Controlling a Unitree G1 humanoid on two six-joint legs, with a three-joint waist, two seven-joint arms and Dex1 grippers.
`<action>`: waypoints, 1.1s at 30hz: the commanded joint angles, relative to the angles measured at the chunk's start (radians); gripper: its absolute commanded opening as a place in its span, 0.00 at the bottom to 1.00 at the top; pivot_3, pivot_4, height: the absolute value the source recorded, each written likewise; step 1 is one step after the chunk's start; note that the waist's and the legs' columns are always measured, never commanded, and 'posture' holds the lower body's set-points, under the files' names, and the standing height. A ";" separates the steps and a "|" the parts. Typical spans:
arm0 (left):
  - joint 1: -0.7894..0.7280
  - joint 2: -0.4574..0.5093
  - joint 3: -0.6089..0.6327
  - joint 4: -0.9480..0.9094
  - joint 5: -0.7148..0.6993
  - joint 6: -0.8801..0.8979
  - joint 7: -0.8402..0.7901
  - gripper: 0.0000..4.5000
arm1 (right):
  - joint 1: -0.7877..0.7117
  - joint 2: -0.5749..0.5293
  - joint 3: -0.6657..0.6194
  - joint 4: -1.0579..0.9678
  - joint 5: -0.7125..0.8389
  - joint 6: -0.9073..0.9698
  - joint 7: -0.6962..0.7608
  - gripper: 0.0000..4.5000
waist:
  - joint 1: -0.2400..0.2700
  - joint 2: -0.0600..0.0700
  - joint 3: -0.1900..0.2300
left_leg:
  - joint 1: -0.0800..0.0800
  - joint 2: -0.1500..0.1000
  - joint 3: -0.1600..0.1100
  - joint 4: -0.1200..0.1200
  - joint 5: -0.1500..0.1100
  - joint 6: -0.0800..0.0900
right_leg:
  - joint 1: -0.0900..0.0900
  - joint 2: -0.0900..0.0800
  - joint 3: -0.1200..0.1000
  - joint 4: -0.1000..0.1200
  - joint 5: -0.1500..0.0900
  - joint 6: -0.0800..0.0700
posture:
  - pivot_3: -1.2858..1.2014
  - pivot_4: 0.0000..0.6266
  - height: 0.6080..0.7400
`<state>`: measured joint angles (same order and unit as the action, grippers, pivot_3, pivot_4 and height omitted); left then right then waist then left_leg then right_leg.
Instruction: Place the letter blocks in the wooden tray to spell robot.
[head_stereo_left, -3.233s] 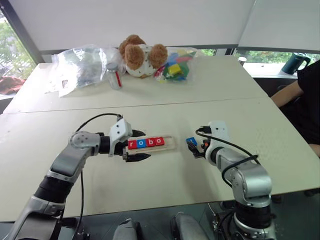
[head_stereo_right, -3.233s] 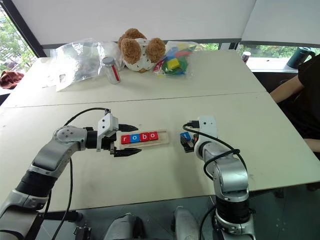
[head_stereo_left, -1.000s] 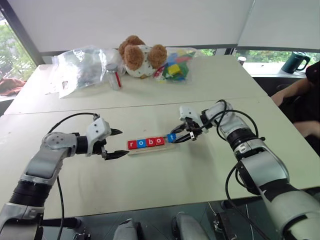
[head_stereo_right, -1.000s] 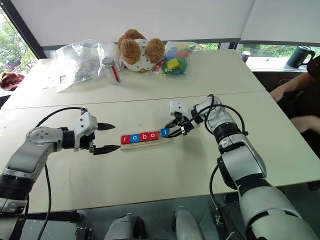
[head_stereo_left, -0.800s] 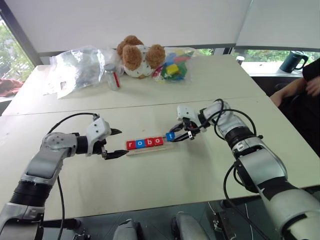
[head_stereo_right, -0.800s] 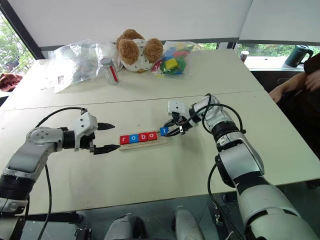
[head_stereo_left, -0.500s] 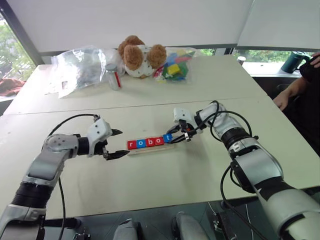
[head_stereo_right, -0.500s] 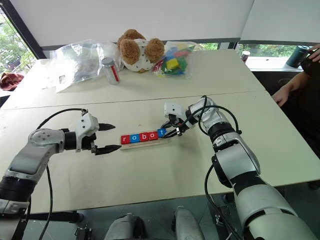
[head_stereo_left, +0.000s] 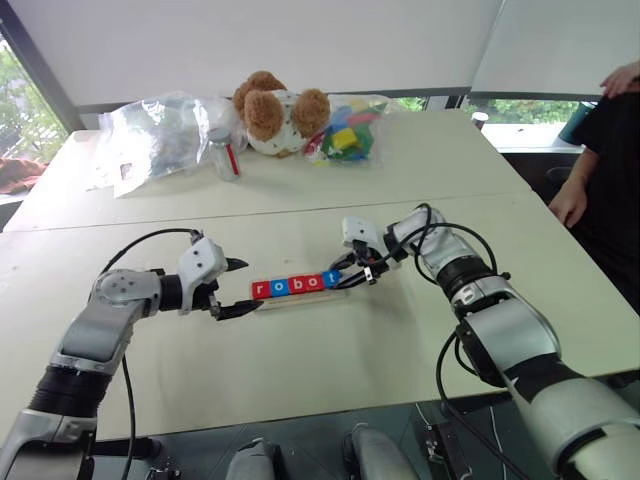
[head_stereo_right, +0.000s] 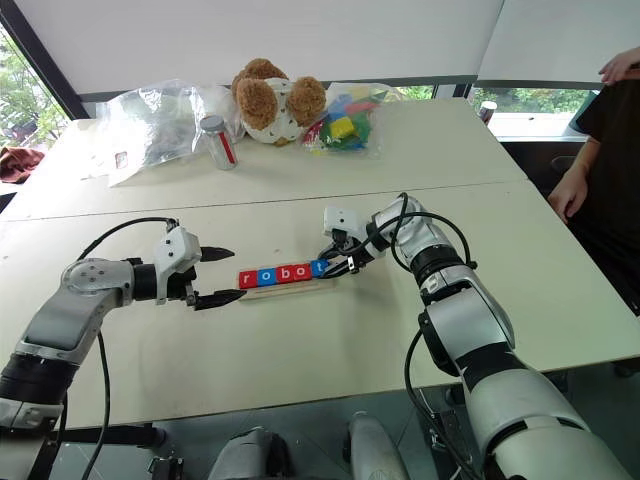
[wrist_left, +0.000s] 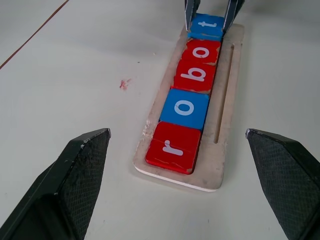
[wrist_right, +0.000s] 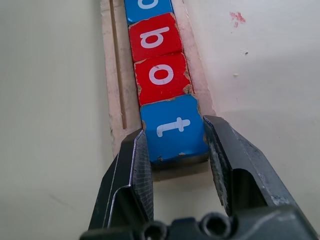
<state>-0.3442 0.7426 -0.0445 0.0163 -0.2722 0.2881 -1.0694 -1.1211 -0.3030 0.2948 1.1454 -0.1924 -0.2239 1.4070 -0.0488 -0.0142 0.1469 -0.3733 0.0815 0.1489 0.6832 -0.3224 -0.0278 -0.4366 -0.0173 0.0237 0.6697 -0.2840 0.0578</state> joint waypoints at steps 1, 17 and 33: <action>-0.012 0.001 0.018 -0.020 -0.004 -0.015 0.004 1.00 | -0.026 0.015 -0.010 -0.004 0.010 0.009 0.002 0.25 | -0.001 0.000 0.000 | 0.000 0.000 0.000 0.000 0.000 0.000 | 0.000 0.000 0.000 0.000 0.000 0.000 | 0.52 0.24 1.00; -0.021 -0.014 0.016 0.001 0.003 -0.020 0.013 1.00 | -0.046 0.009 -0.041 -0.019 0.033 0.037 -0.005 0.99 | -0.020 0.000 0.000 | 0.000 0.000 0.000 0.000 0.000 0.000 | 0.000 0.000 0.000 0.000 0.000 0.000 | 0.52 0.24 1.00; 0.123 0.042 0.120 -0.119 -0.098 0.070 -0.018 1.00 | 0.211 -0.191 -0.160 -0.569 0.212 0.334 0.057 0.99 | -0.016 0.000 0.000 | -0.001 0.002 -0.002 -0.001 0.000 0.000 | 0.000 -0.002 0.000 0.000 0.000 0.000 | 0.52 0.24 1.00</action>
<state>-0.2508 0.7524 0.0094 -0.0444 -0.3276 0.3314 -1.0791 -0.9969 -0.4531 0.1759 0.7801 -0.0563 -0.0276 1.4329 -0.0652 -0.0146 0.1466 -0.3747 0.0847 0.1437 0.6825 -0.3223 -0.0283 -0.4363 -0.0204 0.0229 0.6693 -0.2841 0.0583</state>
